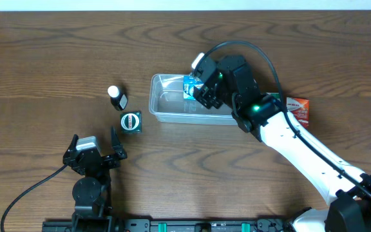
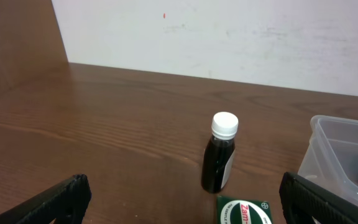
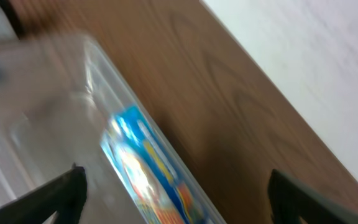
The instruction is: Pack container
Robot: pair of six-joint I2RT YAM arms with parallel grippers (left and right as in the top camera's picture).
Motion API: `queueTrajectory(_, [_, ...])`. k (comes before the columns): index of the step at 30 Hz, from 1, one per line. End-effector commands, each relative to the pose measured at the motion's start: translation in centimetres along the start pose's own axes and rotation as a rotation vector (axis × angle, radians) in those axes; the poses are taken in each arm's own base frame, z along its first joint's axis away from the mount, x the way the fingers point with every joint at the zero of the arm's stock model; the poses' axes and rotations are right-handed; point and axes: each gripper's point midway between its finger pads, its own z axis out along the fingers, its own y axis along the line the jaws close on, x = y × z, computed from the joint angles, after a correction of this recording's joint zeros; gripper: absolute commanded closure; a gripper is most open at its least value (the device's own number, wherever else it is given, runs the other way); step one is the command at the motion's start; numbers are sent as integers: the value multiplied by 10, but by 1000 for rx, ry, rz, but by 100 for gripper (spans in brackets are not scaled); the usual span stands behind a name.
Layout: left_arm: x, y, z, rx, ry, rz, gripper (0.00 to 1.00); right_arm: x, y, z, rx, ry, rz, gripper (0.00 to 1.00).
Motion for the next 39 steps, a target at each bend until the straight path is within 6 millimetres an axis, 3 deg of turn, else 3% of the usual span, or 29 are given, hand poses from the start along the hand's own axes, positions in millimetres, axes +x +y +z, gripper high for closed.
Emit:
queueTrajectory(1, [18, 6, 1, -31, 51, 32, 2, -29, 28, -4, -172, -105, 227, 21])
queueTrajectory(7, [18, 6, 1, -31, 51, 32, 2, -47, 54, 12, -228, -157, 358, 23])
queueTrajectory(13, [18, 6, 1, -31, 51, 32, 2, -43, 101, 39, -302, -144, 343, 29])
queueTrajectory(17, [18, 6, 1, -31, 51, 32, 2, -44, 117, 51, -325, -161, 342, 39])
queueTrajectory(24, [18, 6, 1, -31, 51, 32, 2, -47, 118, 63, -311, -205, 340, 39])
queueTrajectory(39, [18, 6, 1, -31, 51, 32, 2, -33, 116, 88, -288, -206, 349, 37])
